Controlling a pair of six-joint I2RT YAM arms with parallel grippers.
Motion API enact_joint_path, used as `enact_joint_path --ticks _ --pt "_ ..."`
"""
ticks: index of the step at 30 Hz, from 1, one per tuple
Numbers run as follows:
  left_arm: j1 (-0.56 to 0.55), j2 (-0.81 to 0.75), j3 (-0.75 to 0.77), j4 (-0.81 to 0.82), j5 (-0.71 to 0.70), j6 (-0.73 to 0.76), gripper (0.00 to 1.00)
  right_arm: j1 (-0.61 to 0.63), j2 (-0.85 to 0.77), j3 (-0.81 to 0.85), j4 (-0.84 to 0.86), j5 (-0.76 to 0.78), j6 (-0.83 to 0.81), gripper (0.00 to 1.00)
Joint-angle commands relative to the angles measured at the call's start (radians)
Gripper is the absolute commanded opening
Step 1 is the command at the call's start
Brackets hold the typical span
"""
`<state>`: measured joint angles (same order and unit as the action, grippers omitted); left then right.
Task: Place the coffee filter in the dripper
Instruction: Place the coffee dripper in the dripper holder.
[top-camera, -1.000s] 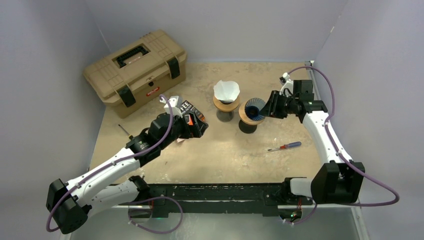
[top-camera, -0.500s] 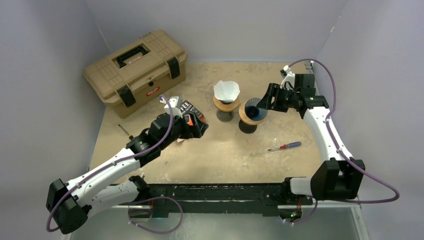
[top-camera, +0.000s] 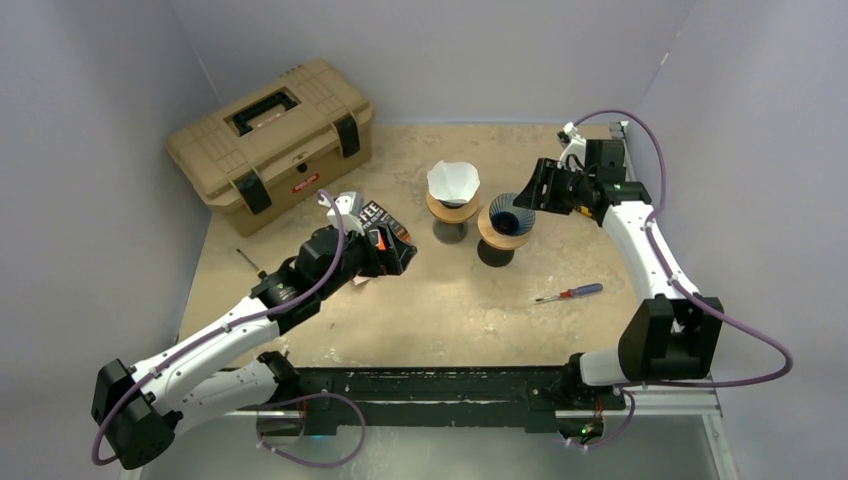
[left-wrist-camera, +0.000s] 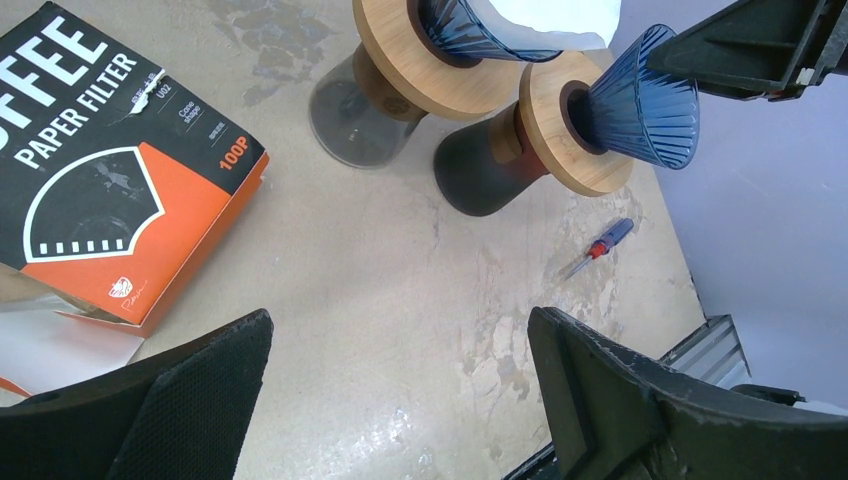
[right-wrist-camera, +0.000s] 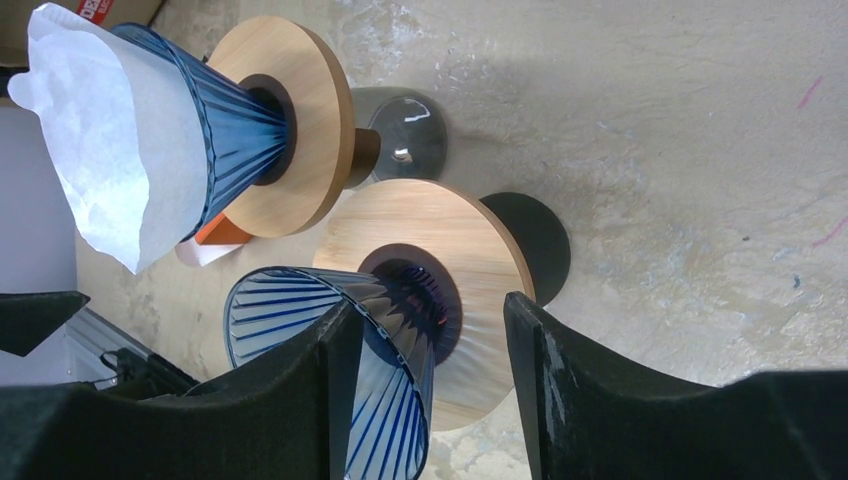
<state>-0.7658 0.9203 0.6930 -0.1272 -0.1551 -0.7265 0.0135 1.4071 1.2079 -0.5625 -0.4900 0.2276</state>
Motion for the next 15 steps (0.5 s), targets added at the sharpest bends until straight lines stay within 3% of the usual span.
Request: enact_joint_path --ticks 1,9,15 --pt "0.003 -0.006 0.000 0.042 0.006 -0.014 0.99 -0.004 0.001 0.049 0.047 -0.006 0.010 0.57" --pt "0.003 -0.009 -0.001 0.035 0.003 -0.013 0.99 -0.001 0.016 0.032 0.067 -0.021 0.022 0.45" --pt "0.003 -0.013 0.006 0.015 0.005 -0.010 0.99 -0.001 0.014 0.029 0.086 -0.032 0.032 0.46"
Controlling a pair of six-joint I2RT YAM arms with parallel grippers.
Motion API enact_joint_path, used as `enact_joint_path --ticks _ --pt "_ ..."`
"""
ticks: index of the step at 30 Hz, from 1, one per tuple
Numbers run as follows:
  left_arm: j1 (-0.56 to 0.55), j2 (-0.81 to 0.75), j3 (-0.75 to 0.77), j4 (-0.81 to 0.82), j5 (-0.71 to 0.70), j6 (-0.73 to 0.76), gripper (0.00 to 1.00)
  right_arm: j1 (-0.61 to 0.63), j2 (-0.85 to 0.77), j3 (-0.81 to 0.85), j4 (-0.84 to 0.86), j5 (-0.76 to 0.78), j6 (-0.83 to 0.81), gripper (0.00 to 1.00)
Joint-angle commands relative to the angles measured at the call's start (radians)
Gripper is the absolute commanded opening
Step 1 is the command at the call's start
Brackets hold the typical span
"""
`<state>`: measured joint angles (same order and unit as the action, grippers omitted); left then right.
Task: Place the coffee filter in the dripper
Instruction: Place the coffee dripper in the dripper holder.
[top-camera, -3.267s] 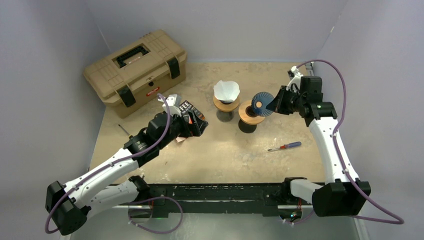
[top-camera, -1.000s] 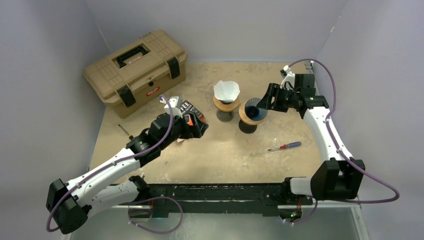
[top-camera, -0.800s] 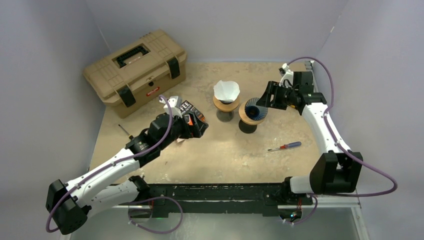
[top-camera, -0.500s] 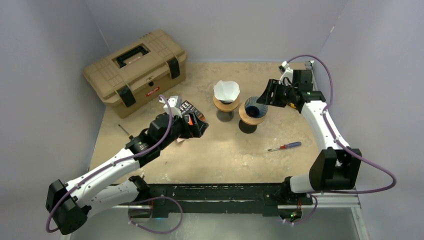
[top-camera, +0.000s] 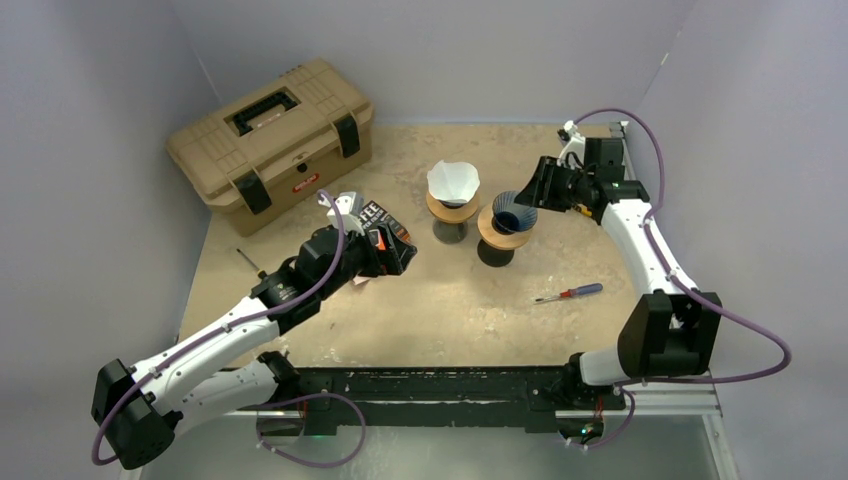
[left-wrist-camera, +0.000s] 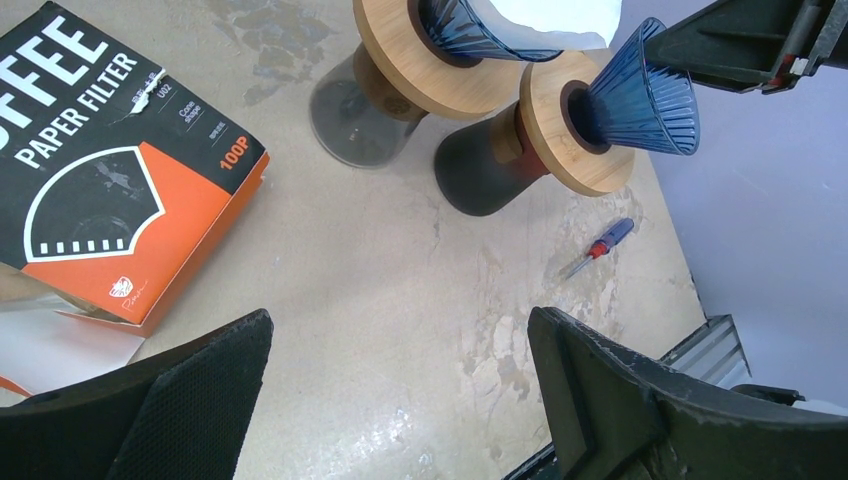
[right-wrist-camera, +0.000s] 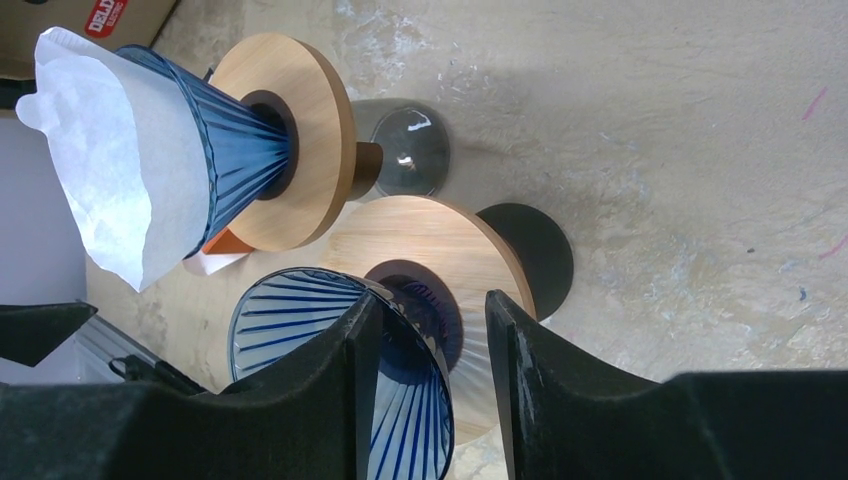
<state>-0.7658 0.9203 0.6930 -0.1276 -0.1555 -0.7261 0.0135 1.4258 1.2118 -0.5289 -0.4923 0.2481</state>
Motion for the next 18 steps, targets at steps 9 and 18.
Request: enact_joint_path --ticks 9,18 --pt "0.003 -0.029 0.004 0.002 -0.012 -0.015 0.99 0.039 -0.001 0.025 0.065 -0.041 0.024 0.48" --pt "0.003 -0.041 0.000 -0.001 -0.008 -0.021 0.99 0.062 0.001 0.010 0.079 -0.013 0.040 0.43"
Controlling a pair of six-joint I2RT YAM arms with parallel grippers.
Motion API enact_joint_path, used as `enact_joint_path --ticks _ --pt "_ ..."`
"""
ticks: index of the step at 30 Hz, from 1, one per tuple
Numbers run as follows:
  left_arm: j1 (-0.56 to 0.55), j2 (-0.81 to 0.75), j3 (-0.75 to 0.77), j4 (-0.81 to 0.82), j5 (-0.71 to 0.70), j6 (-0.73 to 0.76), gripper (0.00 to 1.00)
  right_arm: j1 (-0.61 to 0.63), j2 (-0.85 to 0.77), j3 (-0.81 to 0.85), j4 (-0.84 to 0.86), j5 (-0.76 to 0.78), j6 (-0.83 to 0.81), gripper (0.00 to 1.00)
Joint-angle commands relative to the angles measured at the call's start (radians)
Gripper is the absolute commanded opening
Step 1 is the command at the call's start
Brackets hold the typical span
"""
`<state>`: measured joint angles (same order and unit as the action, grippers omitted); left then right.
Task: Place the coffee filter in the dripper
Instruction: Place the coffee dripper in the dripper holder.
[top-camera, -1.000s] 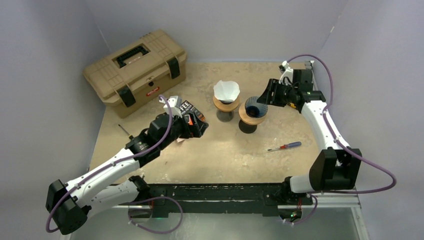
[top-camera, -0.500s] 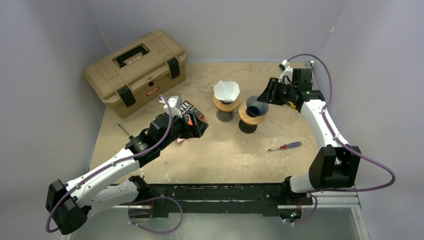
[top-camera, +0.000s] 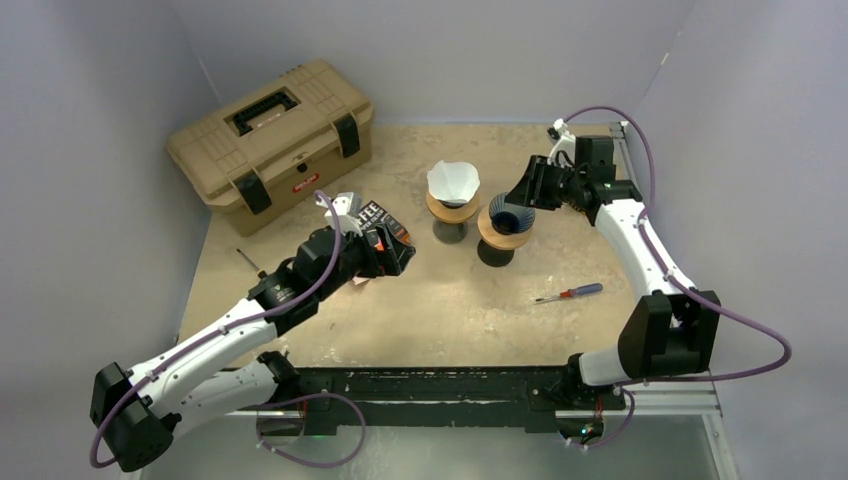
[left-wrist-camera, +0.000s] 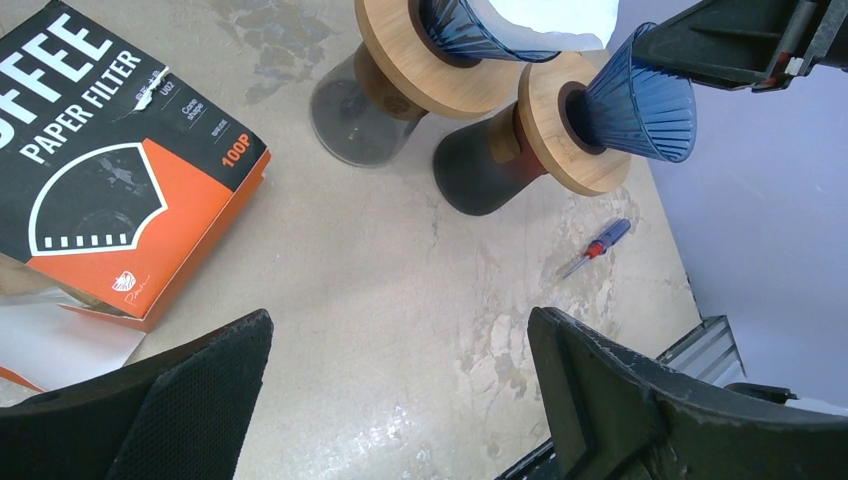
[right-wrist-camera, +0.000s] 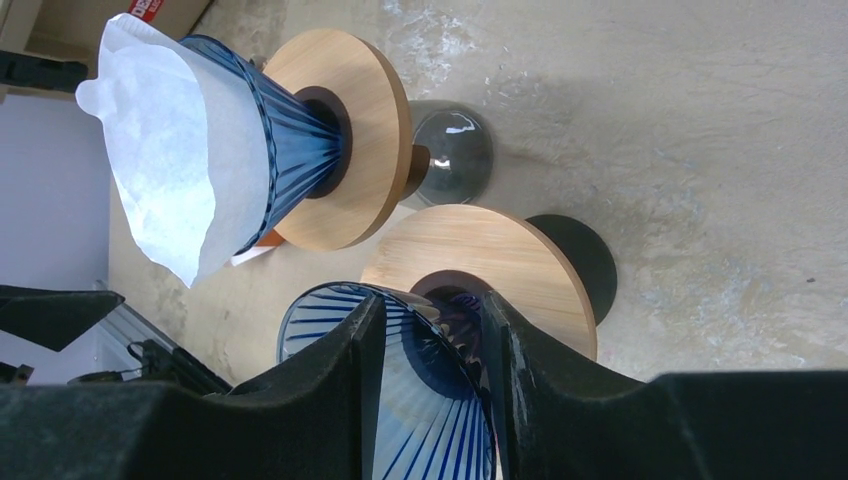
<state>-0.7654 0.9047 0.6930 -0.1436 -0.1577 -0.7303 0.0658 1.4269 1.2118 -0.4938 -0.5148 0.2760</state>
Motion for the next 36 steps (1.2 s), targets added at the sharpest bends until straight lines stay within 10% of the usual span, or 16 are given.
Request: enact_joint_path --ticks 1,13,36 --pt "0.002 -0.028 0.000 0.015 -0.008 -0.015 0.99 0.013 0.002 0.011 0.044 0.013 0.013 0.43" --pt "0.003 -0.033 -0.003 0.010 -0.001 -0.019 0.99 0.019 -0.021 0.034 0.016 0.054 0.003 0.51" --pt "0.002 0.000 -0.006 0.005 -0.009 -0.040 0.99 0.019 -0.253 0.039 0.063 0.140 0.014 0.99"
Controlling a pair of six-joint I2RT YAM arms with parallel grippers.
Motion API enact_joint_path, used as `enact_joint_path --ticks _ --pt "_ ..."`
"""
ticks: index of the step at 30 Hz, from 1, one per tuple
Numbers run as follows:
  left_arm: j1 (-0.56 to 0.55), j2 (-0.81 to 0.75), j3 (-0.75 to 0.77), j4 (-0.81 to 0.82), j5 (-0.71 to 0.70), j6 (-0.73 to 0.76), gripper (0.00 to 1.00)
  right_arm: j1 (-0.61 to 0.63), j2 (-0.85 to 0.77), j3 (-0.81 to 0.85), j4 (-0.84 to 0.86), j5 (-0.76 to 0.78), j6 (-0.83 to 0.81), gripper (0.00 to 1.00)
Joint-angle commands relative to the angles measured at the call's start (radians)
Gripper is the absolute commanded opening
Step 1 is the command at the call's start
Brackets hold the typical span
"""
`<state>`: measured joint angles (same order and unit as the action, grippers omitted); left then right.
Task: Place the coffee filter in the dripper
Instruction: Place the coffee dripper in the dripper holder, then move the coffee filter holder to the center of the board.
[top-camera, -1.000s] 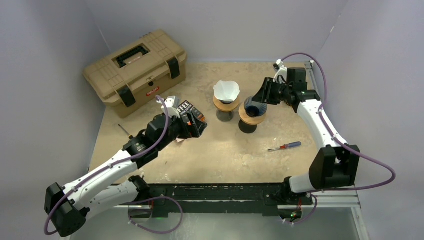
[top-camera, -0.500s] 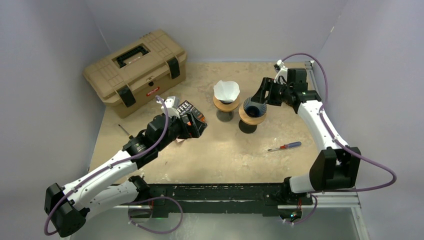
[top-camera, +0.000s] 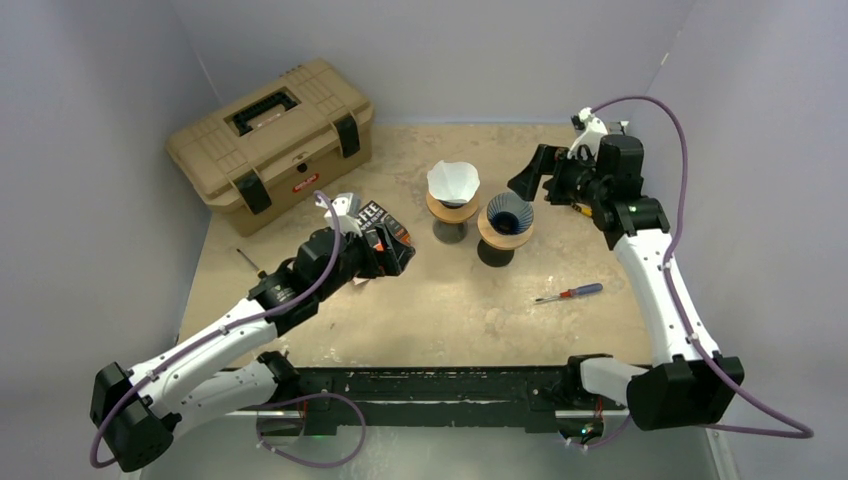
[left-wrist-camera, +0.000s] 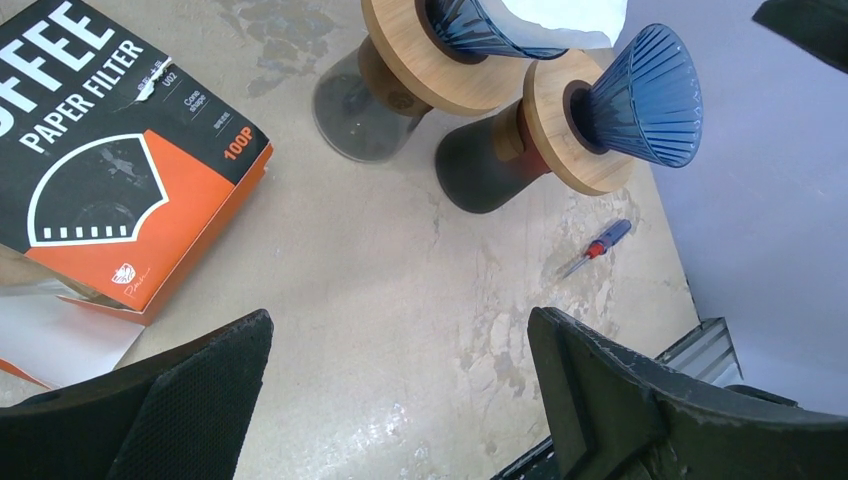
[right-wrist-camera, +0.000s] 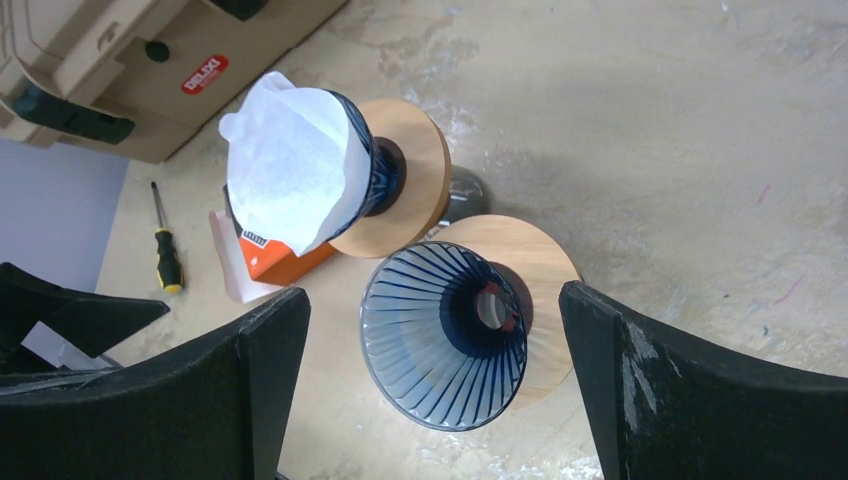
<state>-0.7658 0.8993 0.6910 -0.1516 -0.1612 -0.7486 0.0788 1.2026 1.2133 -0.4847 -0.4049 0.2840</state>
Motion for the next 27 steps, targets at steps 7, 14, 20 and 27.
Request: enact_joint_path --ticks 7,14,20,27 --pt "0.003 0.040 -0.001 -0.016 -0.030 -0.052 0.99 0.005 -0.028 0.034 0.066 0.020 -0.002 0.99" --pt "0.007 0.144 0.024 -0.061 -0.034 -0.079 0.99 0.005 -0.041 0.047 0.072 -0.019 -0.004 0.99" --pt "0.057 0.208 0.044 -0.085 0.000 -0.085 0.99 0.022 -0.068 0.027 0.132 -0.082 0.038 0.99" --pt "0.211 0.206 -0.019 -0.055 0.117 -0.122 0.97 0.148 -0.055 0.049 0.140 -0.037 0.057 0.99"
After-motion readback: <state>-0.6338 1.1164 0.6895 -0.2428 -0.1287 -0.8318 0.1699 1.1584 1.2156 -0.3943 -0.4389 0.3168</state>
